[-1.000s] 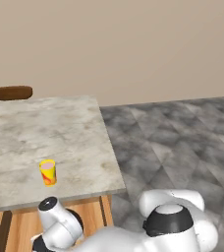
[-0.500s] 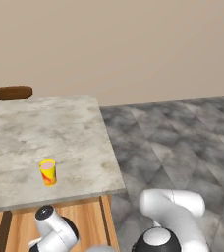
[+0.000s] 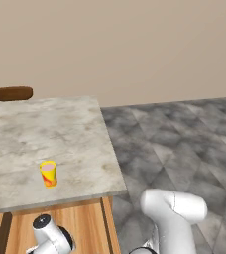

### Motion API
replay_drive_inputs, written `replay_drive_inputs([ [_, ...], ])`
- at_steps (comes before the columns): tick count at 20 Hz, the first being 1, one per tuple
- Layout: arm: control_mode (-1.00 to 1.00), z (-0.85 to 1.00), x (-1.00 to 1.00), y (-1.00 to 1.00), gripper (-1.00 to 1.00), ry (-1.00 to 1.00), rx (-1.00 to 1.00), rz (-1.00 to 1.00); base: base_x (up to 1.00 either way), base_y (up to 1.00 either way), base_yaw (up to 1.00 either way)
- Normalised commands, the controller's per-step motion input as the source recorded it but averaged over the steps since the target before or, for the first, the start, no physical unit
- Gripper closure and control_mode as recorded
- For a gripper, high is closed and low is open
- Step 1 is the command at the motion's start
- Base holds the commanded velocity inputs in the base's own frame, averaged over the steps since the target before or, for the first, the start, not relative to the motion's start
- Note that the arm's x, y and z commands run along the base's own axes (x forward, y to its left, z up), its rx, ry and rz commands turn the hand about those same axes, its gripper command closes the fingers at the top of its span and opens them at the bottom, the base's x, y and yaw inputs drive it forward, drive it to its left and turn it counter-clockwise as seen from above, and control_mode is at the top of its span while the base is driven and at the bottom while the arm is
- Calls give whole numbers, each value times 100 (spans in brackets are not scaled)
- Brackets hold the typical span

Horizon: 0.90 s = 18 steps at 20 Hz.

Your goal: Pick up the straw from the left drawer and put it inside the smoothie cup.

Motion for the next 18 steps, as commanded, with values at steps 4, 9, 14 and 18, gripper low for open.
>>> replay_drive_inputs([
  [4, -100, -61, 0, 46, 100, 3, 0, 0, 0, 0, 0],
  [9, -100, -58, -11, 55, 100, 0, 0, 1, 0, 0, 0],
  [14, -100, -27, -36, 61, 100, 0, 1, 3, 0, 0, 0],
  [18, -100, 9, -78, 47, 100, 0, 0, 0, 0, 0, 0],
])
